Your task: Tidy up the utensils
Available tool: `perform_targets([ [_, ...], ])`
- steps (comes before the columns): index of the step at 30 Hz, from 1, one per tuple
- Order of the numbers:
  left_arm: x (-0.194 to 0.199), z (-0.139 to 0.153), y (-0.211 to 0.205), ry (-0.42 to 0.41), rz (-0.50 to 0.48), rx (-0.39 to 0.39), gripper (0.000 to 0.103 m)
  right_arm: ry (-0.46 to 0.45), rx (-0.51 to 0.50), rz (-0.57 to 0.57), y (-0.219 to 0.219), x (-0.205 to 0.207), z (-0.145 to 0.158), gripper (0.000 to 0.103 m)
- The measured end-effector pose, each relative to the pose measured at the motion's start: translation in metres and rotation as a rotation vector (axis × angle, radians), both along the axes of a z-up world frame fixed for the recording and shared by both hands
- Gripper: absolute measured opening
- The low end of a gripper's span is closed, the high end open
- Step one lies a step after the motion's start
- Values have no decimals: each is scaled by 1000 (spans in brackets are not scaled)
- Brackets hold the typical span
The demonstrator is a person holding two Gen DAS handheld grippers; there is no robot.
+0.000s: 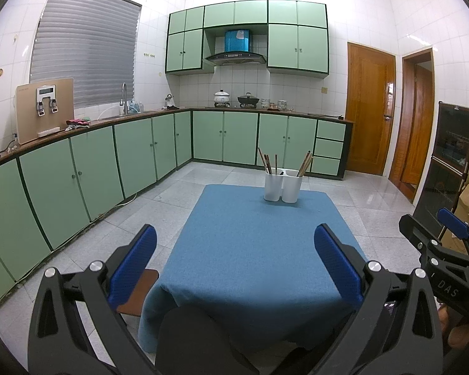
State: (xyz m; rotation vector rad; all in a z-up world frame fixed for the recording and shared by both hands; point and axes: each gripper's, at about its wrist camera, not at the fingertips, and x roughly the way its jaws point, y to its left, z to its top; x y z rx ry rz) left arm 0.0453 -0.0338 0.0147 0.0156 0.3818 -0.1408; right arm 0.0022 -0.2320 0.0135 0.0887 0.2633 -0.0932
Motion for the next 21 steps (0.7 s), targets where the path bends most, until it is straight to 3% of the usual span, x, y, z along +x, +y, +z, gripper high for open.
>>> perform_targets([
  [21,-1,-1,0,-2,1,-2,98,-1,-1,1,0,0,0,97],
])
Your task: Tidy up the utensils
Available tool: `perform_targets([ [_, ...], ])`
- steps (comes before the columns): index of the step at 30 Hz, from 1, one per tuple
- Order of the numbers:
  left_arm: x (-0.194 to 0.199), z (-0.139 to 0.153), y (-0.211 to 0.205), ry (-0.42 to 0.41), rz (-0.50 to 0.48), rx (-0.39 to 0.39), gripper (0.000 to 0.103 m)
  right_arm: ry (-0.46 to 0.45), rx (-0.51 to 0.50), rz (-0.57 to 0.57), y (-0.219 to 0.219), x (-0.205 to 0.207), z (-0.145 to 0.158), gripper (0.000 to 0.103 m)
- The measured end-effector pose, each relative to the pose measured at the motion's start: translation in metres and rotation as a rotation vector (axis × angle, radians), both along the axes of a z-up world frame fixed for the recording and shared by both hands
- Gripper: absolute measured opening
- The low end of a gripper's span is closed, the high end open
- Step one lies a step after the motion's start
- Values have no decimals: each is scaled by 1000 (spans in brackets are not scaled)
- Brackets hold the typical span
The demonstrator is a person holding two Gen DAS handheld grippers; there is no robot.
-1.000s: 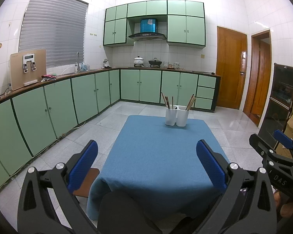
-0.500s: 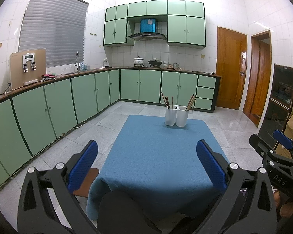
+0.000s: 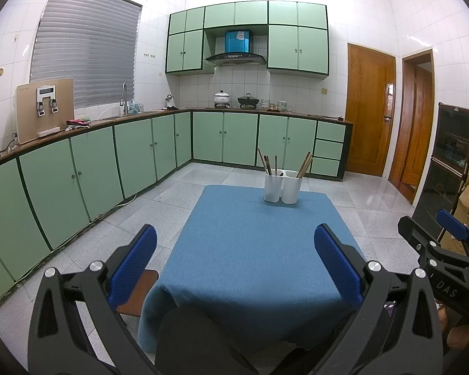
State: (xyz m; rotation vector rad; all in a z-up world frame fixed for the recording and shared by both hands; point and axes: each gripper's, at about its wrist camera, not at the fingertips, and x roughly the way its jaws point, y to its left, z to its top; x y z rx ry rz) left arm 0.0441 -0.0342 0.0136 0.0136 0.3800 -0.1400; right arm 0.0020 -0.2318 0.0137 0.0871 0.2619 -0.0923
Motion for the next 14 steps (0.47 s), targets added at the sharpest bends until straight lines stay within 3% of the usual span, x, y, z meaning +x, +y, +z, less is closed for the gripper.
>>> perform_targets([
  [14,-2,10,-7,-13,16,-5,98,0,2,0,2,0,-2,97],
])
